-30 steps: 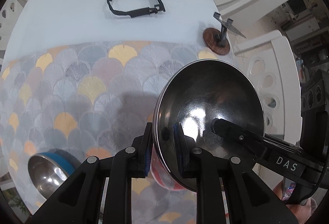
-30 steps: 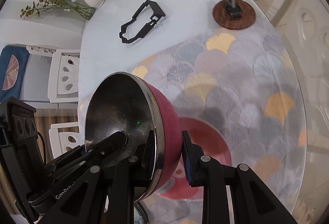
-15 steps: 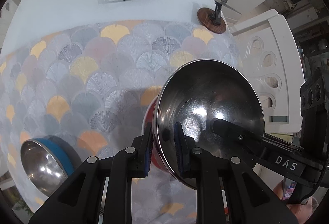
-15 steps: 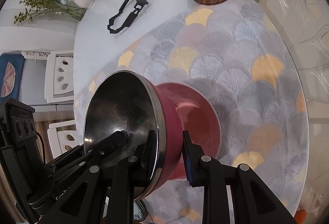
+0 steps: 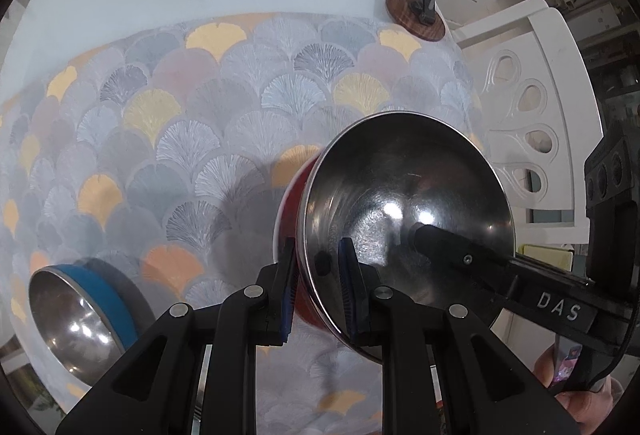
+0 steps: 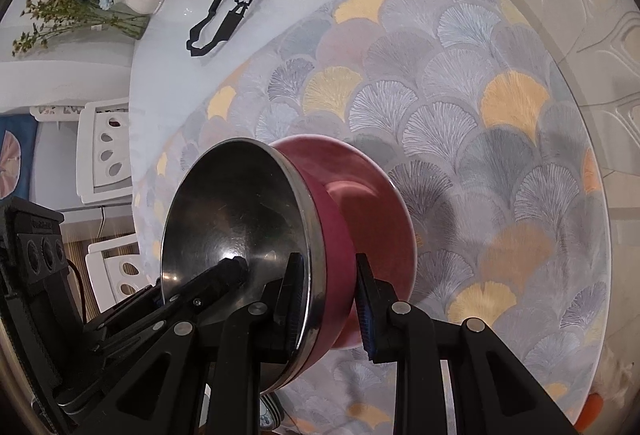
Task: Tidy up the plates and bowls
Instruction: 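Carry the red-exterior bowl with both grippers toward the blue-exterior steel bowl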
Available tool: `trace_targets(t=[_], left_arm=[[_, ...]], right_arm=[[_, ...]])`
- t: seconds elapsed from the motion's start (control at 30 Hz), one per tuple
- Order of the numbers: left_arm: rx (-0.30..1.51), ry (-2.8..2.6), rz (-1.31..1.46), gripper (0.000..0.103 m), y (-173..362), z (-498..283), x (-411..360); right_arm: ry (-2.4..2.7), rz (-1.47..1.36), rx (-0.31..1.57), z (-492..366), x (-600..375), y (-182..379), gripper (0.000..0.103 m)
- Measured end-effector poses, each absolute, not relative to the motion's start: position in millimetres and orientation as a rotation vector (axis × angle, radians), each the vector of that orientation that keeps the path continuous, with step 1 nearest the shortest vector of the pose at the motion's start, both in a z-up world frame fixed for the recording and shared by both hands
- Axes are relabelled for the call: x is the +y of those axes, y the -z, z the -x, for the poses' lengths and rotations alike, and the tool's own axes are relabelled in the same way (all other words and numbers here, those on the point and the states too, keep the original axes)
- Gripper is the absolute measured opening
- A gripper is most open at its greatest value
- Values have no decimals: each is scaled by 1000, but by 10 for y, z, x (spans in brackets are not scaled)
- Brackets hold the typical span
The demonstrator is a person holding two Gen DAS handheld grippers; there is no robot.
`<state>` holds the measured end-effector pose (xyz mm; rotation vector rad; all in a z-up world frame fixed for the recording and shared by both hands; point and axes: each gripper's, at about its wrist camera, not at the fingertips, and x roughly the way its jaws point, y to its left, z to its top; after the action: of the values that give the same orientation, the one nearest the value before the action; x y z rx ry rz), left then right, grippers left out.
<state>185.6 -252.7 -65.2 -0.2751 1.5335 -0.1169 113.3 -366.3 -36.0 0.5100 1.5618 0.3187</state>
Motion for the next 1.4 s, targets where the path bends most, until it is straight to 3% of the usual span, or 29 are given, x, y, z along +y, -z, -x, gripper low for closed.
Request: trace_targets(t=[1.17, 1.3, 1.4], left_arm=[[1554, 127, 196, 19, 727, -1888, -2596], [1550, 138, 174, 27, 719, -1893, -2637], [1544, 131, 153, 27, 713, -1880, -2659]], right_arm=[[-289, -542, 1562, -1119, -3795, 393, 25], [-281, -545, 1561, -1117, -3826, 387, 25], [-280, -551, 1560, -1101, -3849, 388, 27]])
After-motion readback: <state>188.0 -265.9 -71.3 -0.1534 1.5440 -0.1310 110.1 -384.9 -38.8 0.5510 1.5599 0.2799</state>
